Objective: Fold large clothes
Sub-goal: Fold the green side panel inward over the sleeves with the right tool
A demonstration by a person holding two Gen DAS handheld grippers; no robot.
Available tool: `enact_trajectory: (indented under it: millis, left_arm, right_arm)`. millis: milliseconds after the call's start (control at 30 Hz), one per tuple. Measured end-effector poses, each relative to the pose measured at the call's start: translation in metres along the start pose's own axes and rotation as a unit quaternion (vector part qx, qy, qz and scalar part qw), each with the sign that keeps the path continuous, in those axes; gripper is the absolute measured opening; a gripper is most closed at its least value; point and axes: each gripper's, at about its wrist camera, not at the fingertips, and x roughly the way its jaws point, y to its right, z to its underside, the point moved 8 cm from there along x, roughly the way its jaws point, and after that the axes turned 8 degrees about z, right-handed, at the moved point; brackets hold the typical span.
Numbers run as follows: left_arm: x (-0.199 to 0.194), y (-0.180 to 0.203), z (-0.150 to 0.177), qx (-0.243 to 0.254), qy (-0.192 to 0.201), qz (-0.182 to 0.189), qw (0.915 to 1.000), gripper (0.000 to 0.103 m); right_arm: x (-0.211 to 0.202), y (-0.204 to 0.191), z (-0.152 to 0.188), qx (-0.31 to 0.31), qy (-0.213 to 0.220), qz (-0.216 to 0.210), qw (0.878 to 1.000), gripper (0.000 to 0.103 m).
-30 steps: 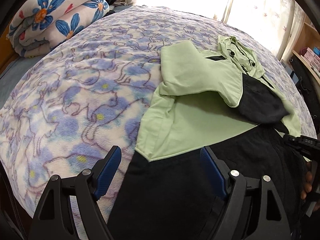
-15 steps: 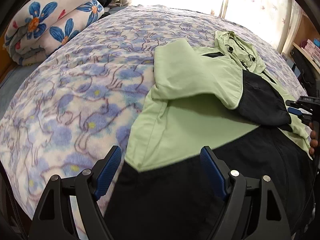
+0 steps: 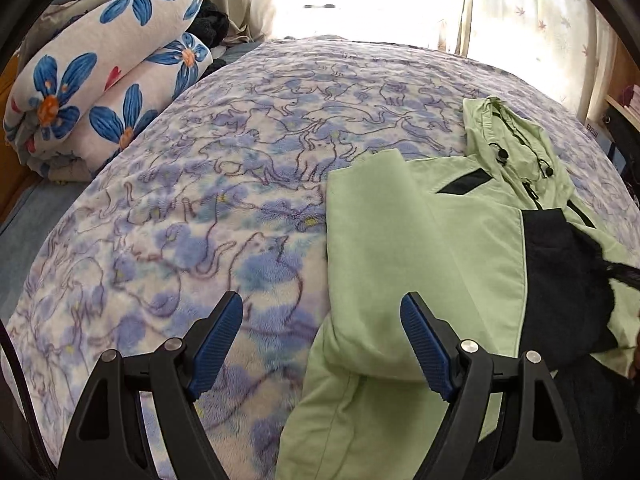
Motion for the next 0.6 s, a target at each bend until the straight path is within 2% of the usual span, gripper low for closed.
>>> enact_trajectory:
  millis: [67, 167, 200, 300, 367, 467, 500, 600]
  left_arm:
    - [0.007, -0.001, -0.004, -0.001, -0.003, -0.002, 1.0000, 0.080]
    - [0.014, -0.002, -0.007, -0.001, -0.003, 0.001, 1.0000, 0.080]
    - [0.020, -0.002, -0.009, -0.002, -0.008, 0.005, 1.0000, 0.080]
    - [0.039, 0.000, -0.007, -0.007, -0.036, 0.022, 0.9991, 0.080]
    - [0.055, 0.000, -0.005, -0.015, -0.061, 0.038, 0.9973, 0.080]
    - [0.078, -0.003, -0.002, -0.038, -0.101, 0.066, 0.9920, 0.080]
    - [0.083, -0.002, -0.001, -0.042, -0.108, 0.074, 0.9905, 0.080]
    - [0.095, 0.002, 0.004, -0.046, -0.134, 0.095, 0.9853, 0.079]
  right_arm:
    - [-0.026, 0.014, -0.015, 0.033, 0.043, -0.006, 0.999, 0.021]
    - [-0.046, 0.049, -0.031, 0.074, 0.084, 0.033, 0.993, 0.022]
    - [-0.042, 0.054, -0.031, 0.070, 0.079, 0.037, 0.994, 0.027]
    - [-0.018, 0.064, -0.018, 0.050, 0.007, 0.051, 0.997, 0.034]
    - [-0.014, 0.068, -0.007, 0.051, -0.009, 0.035, 0.998, 0.034]
    - [-0.009, 0.075, 0.010, 0.068, -0.028, 0.005, 0.997, 0.040]
    - [-0.006, 0.079, 0.016, 0.072, -0.035, 0.001, 0.997, 0.045]
    - [0.002, 0.081, 0.034, 0.077, -0.057, -0.001, 0.995, 0.045]
